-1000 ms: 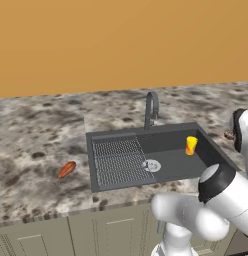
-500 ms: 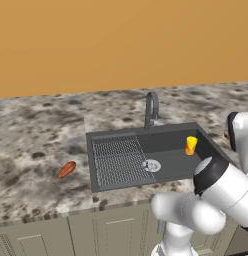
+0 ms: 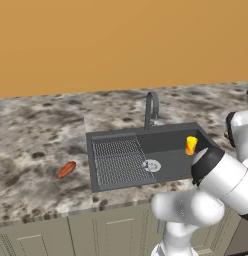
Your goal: Remove the sweet potato and mushroom from the sink. Then move the bowl and cup from the counter to the sink for washing.
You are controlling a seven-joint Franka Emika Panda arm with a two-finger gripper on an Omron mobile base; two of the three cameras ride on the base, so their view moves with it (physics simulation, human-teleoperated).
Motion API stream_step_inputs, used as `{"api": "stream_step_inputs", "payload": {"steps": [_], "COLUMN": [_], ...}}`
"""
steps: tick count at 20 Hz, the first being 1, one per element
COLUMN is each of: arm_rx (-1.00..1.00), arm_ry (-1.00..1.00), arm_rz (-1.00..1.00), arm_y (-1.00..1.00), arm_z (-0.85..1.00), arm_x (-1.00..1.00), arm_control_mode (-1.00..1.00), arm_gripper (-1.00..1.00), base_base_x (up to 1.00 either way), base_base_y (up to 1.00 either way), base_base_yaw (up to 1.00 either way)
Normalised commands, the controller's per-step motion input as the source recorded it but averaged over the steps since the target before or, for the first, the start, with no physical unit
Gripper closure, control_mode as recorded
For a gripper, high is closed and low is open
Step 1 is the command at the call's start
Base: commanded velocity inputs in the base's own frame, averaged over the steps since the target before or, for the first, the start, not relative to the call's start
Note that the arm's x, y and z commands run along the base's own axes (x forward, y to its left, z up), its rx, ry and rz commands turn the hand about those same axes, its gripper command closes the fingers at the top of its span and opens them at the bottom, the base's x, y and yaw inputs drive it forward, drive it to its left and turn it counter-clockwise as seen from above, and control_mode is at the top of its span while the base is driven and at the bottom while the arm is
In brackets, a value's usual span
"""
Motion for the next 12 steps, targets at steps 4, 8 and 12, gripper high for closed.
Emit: {"api": "stream_step_inputs", "payload": {"steps": [4, 8, 12], "arm_rx": [0.01, 0.09, 0.13], "arm_ry": [0.00, 0.00, -0.05], "arm_rz": [-0.21, -0.18, -0.15], "arm_y": [-0.21, -0.07, 0.00], "arm_z": [-0.01, -0.10, -0.18], "arm_x": [0.00, -0.01, -0.01], "arm_control_mode": [-1.00, -1.00, -1.00], "arm_gripper": [-1.00, -1.00, -1.00], "base_base_x": [0.00, 0.00, 0.00], "base_base_y": [0.00, 0.00, 0.00], "base_base_yaw": [0.00, 0.00, 0.00]}}
